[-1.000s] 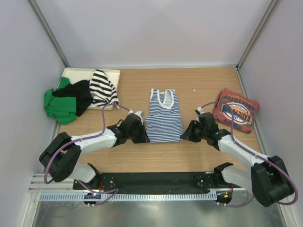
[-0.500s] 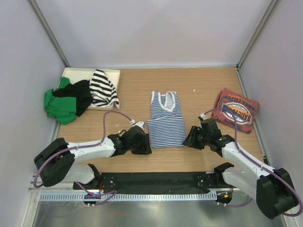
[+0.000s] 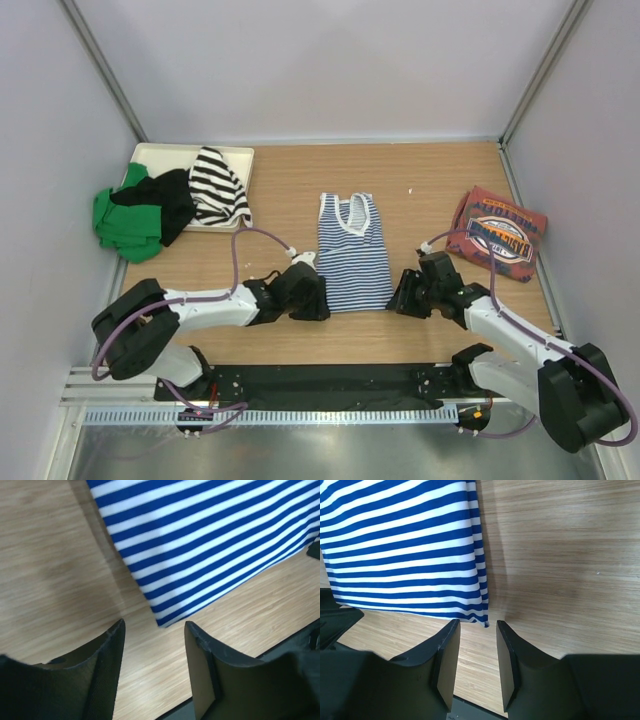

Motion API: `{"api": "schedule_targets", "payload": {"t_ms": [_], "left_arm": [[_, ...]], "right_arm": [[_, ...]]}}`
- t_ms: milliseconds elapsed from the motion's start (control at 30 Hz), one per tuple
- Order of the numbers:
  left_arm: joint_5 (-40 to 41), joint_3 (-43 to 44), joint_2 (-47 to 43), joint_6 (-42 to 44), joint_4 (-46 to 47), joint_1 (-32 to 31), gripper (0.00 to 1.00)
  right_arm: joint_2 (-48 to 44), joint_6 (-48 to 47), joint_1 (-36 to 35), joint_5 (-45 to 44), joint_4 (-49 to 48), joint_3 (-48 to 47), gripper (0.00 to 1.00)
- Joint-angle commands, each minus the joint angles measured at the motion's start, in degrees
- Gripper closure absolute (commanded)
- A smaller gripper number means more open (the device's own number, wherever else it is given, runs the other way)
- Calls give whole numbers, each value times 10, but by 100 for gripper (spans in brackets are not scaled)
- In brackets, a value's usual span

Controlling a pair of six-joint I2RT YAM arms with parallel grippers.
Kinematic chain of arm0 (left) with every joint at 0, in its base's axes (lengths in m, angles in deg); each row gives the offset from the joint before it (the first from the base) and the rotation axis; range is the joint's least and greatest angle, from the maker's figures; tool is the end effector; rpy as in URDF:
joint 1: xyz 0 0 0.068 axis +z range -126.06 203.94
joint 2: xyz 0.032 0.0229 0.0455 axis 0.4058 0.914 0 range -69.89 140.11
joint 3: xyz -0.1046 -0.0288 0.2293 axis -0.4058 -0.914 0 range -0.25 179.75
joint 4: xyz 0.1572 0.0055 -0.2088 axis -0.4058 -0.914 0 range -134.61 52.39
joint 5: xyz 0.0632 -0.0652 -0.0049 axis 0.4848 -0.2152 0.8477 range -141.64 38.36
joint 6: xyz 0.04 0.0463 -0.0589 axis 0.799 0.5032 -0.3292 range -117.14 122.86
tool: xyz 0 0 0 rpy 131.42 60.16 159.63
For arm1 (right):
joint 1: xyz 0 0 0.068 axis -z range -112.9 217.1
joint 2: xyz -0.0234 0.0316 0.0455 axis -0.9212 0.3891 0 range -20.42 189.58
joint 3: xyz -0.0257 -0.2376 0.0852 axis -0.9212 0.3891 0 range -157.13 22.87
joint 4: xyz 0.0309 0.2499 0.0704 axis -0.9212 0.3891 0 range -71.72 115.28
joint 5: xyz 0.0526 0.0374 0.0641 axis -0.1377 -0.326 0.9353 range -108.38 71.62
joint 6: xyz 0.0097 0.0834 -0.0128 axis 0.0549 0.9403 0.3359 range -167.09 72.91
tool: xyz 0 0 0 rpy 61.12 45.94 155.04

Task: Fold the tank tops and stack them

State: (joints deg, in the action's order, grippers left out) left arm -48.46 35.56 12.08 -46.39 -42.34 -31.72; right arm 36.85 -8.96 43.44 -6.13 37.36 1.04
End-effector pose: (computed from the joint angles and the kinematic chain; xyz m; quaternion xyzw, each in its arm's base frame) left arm 0.1685 -0.2392 0.1049 0.0434 0.9410 -0.2493 0.2246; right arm 0.1839 0.0978 0.1060 0.0869 0.9436 0.2428 0.2078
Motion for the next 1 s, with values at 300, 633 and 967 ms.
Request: {"api": "schedule_targets", "payload": {"t_ms": [300,633,967], "left_arm": [[-1,28,50,6,19,-2,97],[11,23,-45,-6,-69,-45,100],[-15,47,-91,-45,-108,-74,100]], "right_arm": [[30,14,-7,-13,-28,-12,95],[-99,35,-19,8,67,-29,99],[-185,28,-22,-15,168,-80,99]]}}
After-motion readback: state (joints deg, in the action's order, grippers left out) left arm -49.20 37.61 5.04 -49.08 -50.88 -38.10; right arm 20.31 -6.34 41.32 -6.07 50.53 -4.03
